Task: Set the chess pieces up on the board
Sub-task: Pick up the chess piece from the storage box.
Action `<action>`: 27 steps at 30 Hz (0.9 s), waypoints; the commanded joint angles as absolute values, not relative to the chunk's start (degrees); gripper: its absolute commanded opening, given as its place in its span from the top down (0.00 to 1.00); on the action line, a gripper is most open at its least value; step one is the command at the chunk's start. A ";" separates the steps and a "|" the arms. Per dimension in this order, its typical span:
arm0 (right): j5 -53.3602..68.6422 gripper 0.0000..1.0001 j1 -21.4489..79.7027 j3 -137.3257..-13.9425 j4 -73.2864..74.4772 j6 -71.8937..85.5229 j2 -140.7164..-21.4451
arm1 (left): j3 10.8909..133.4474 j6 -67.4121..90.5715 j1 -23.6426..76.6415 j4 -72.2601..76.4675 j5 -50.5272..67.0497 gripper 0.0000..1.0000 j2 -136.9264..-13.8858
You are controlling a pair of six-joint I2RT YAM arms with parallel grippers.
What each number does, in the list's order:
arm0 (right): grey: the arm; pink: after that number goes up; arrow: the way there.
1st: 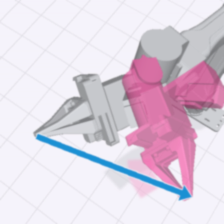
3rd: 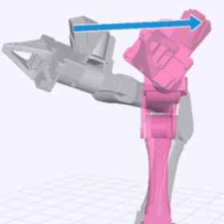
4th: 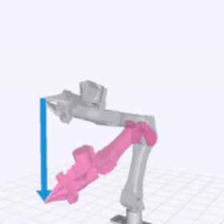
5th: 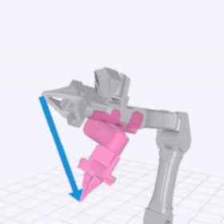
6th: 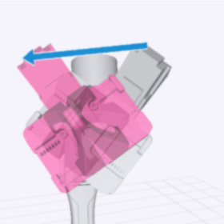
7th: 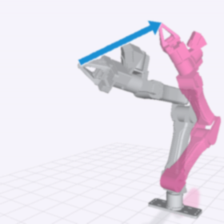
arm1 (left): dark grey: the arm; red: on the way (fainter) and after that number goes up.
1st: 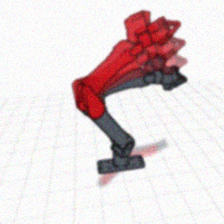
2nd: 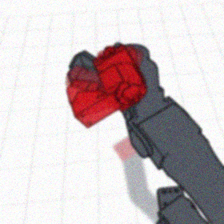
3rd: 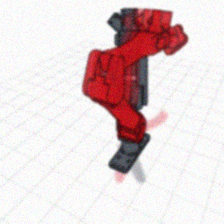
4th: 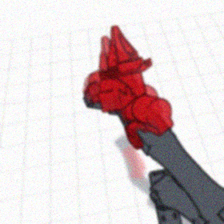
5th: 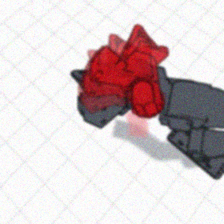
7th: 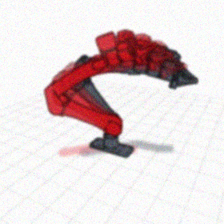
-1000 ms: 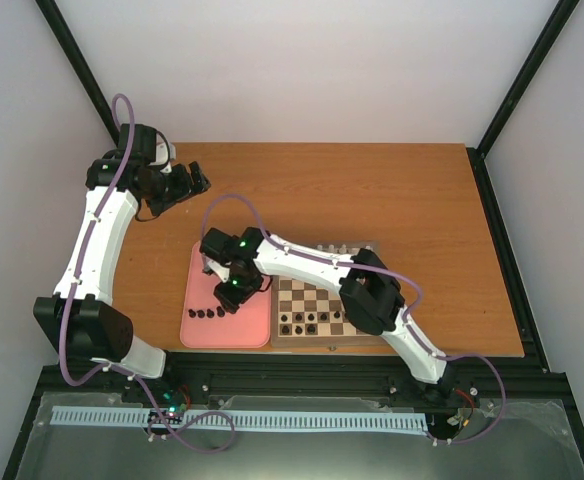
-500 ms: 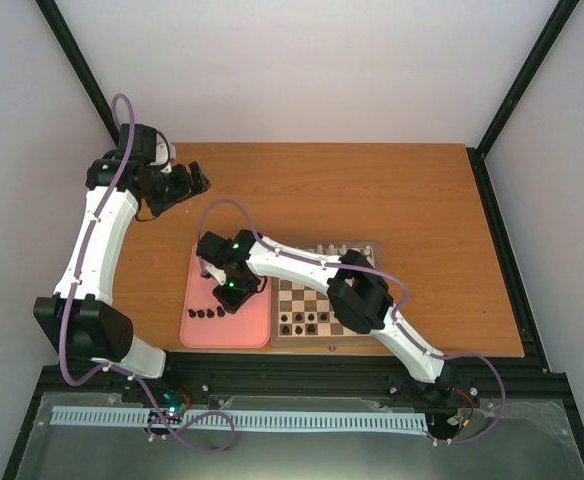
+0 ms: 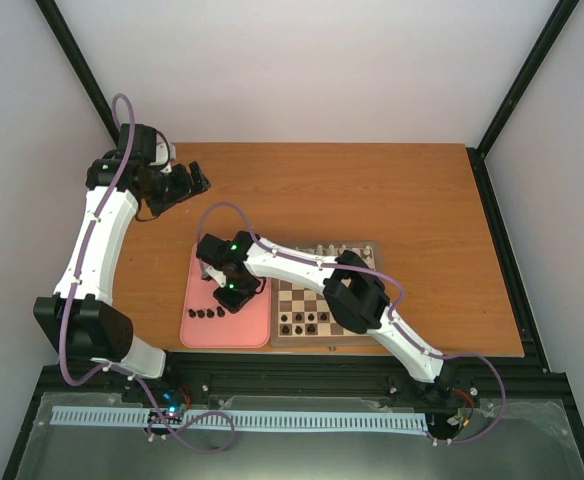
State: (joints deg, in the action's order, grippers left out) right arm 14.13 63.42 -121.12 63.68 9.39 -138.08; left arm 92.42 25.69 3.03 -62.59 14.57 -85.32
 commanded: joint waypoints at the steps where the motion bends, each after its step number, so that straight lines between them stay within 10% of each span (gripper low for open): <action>1: 13.74 0.82 63.64 -123.30 64.68 9.14 -138.87 | 94.48 24.81 3.35 -62.40 14.25 0.00 -84.75; 14: 4.59 0.97 63.28 -118.65 65.01 12.86 -131.28 | 94.51 24.72 3.33 -62.67 14.24 0.00 -84.33; 27: -3.09 0.97 60.30 -83.98 64.68 28.84 -97.82 | 93.96 25.05 3.37 -62.27 15.02 0.00 -83.99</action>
